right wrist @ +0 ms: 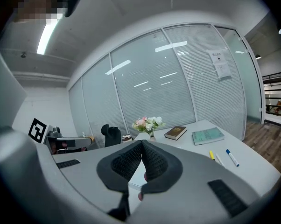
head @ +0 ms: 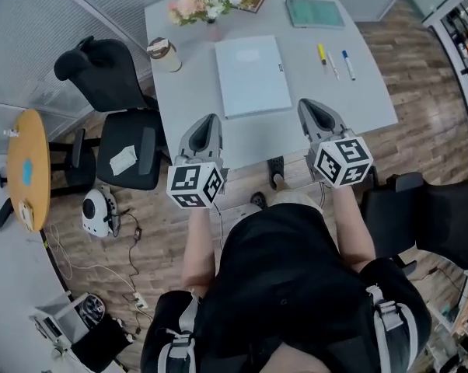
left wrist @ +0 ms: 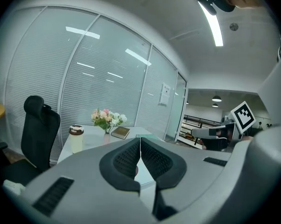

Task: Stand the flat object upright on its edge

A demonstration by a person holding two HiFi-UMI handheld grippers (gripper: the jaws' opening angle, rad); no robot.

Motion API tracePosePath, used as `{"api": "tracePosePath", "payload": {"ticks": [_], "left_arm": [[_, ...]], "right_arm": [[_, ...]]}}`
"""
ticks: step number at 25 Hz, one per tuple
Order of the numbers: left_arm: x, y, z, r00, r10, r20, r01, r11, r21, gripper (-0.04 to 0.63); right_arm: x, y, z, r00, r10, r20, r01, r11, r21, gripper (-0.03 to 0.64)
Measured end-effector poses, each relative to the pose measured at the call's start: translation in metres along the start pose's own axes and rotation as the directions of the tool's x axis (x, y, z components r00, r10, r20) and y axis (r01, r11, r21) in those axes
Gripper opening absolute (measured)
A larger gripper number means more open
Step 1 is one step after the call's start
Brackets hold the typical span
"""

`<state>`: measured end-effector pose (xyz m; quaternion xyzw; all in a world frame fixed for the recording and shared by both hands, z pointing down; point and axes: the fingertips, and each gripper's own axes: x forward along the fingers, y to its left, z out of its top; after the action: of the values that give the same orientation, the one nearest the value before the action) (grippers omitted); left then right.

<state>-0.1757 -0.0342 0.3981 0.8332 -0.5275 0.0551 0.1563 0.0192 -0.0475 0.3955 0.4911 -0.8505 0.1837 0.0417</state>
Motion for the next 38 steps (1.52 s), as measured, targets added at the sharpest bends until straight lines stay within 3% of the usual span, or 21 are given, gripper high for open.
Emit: {"api": "tracePosePath", "payload": {"ticks": [13,20,30,38], "left_arm": [[0.103,0.023,0.023,0.998,0.039,-0.040,-0.042,0.996,-0.082,0.025],[0.142,0.028,-0.002,0.991,0.084,-0.108,-0.097,0.988,-0.119,0.025],[0.143,0.043,-0.050,0.963,0.153,-0.224,-0.190,0.969,-0.155,0.025],[0.159,0.071,-0.064,0.956,0.136,-0.259,-0.182,0.969,-0.165,0.025]], "right_arm": [[0.093,-0.086,0.026,0.998,0.039,-0.059,-0.038,0.999,0.014,0.018],[0.126,-0.117,0.001,0.987,0.083,-0.138,-0.076,0.996,0.052,0.018],[0.152,-0.141,-0.058,0.961,0.093,-0.262,-0.065,0.991,0.114,0.018],[0.165,-0.151,-0.079,0.950,0.044,-0.308,-0.011,0.994,0.109,0.018]]}}
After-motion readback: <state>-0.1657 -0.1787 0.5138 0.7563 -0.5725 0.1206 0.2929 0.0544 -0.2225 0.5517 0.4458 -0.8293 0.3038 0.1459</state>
